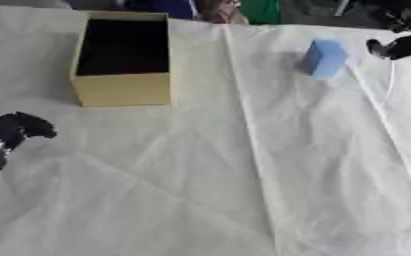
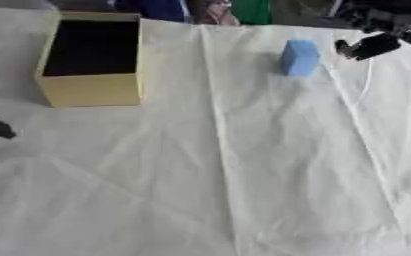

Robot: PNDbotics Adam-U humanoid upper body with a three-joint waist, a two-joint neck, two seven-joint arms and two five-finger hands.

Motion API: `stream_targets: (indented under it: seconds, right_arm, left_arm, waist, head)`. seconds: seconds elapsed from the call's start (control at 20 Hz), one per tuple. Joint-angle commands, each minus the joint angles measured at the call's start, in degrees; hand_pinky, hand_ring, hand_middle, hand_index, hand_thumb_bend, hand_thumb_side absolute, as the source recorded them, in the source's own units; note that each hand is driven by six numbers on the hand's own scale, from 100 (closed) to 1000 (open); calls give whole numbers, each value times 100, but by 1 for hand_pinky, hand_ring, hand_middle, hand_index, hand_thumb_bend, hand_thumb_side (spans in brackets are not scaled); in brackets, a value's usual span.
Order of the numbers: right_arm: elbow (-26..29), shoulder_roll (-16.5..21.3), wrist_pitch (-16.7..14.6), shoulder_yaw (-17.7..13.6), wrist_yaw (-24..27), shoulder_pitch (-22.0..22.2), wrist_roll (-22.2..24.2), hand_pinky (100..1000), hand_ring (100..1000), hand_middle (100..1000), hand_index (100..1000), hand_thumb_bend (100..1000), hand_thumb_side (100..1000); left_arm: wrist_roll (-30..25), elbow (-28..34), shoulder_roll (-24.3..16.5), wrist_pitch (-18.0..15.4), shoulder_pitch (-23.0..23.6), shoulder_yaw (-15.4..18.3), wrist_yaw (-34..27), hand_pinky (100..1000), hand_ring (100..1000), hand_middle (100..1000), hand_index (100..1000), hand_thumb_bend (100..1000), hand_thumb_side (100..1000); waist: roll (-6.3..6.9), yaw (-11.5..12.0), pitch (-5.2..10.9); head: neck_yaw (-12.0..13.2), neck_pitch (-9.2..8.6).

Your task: Pick up objects on the table and place them in the box.

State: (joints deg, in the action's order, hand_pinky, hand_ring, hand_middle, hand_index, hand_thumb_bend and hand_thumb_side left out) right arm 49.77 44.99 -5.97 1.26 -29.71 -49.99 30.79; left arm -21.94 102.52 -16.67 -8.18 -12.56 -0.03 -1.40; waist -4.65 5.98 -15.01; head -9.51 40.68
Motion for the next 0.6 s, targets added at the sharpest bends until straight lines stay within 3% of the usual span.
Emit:
stream_targets:
  seconds: [0.05, 0.6]
  right_arm:
    - [-43, 40, -35, -50, -327, -154, -223, 973, 1000, 998, 1000, 100, 282]
    - [-150, -304, -257, -7, -1348, -234, -955, 964, 1000, 1000, 1000, 100, 299]
  left_arm:
    - [-34, 96, -96, -7, -55, -10, 0, 822, 670, 624, 710, 100, 913]
    - [-85, 90, -61, -6, -64, -35, -3, 823, 668, 623, 710, 100, 920]
  waist:
    - [26, 8, 107]
    - [40, 84, 81]
  head:
    - [-44, -51]
    - [-201, -57]
